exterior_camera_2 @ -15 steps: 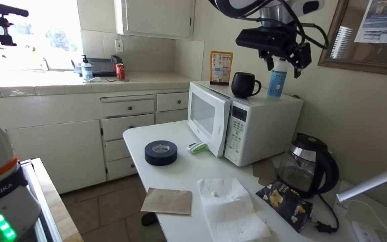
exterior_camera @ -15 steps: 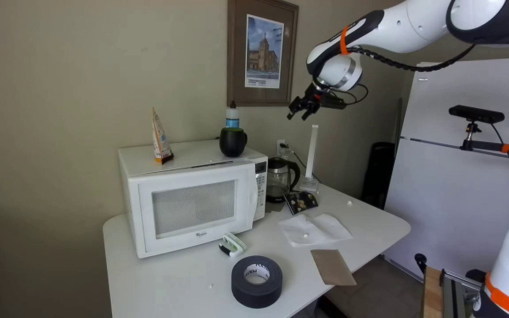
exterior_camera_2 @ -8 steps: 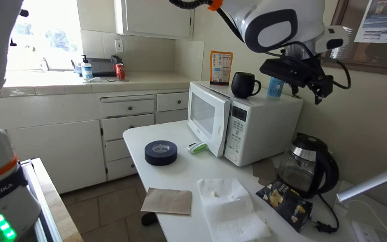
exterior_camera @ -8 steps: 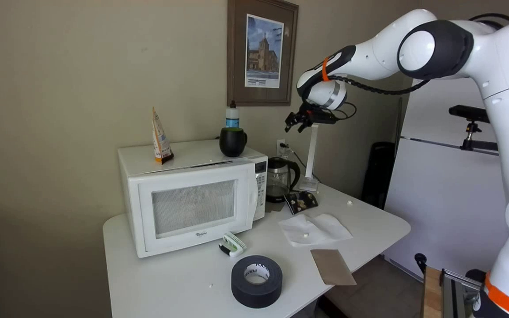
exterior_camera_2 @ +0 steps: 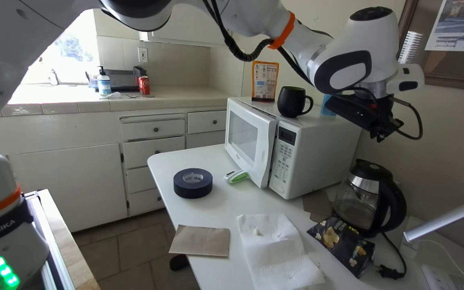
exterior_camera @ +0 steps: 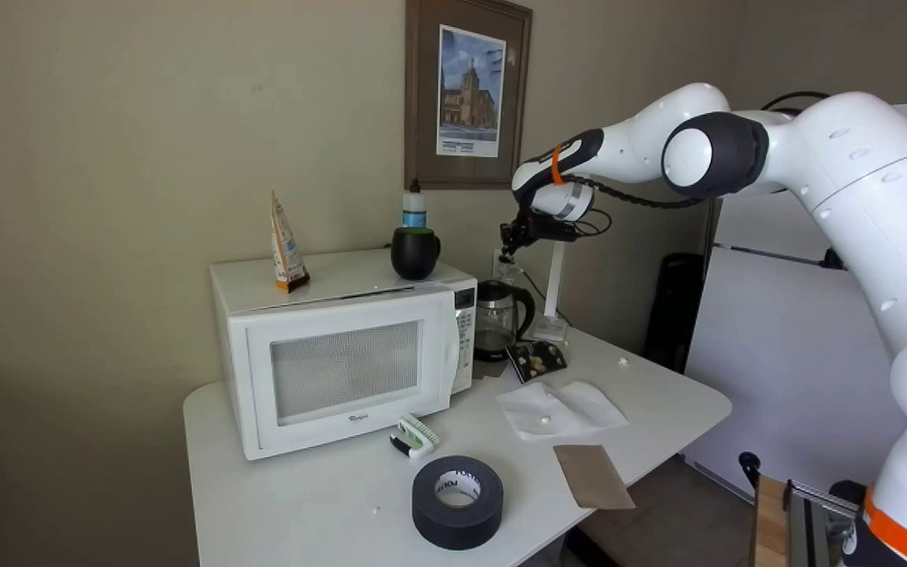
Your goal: Open the lid on the kettle.
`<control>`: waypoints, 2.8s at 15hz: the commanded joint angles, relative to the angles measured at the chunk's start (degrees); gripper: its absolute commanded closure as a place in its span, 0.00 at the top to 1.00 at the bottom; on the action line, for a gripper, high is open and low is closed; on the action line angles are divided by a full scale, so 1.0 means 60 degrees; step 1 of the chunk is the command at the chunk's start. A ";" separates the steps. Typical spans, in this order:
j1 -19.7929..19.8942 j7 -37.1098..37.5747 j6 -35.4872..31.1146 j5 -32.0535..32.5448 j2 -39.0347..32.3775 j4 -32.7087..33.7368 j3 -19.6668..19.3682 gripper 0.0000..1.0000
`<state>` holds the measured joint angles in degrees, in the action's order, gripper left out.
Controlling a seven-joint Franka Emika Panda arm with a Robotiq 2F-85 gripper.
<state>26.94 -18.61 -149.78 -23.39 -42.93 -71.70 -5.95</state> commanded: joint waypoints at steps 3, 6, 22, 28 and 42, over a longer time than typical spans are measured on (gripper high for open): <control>0.0118 0.1556 -0.0070 0.0943 -0.1752 0.2087 0.0031 0.00; 0.0179 0.1943 -0.0131 0.1130 -0.2427 0.2818 0.0109 0.00; 0.0009 0.1921 -0.0294 0.1130 -0.3094 0.3266 0.0077 0.00; -0.0072 0.1913 -0.0716 0.1120 -0.3411 0.3498 0.0090 0.00; -0.0151 0.2222 -0.0499 0.1263 -0.3927 0.3868 -0.0378 0.00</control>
<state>26.30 -6.63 -153.97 -16.65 -63.69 -51.39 -7.06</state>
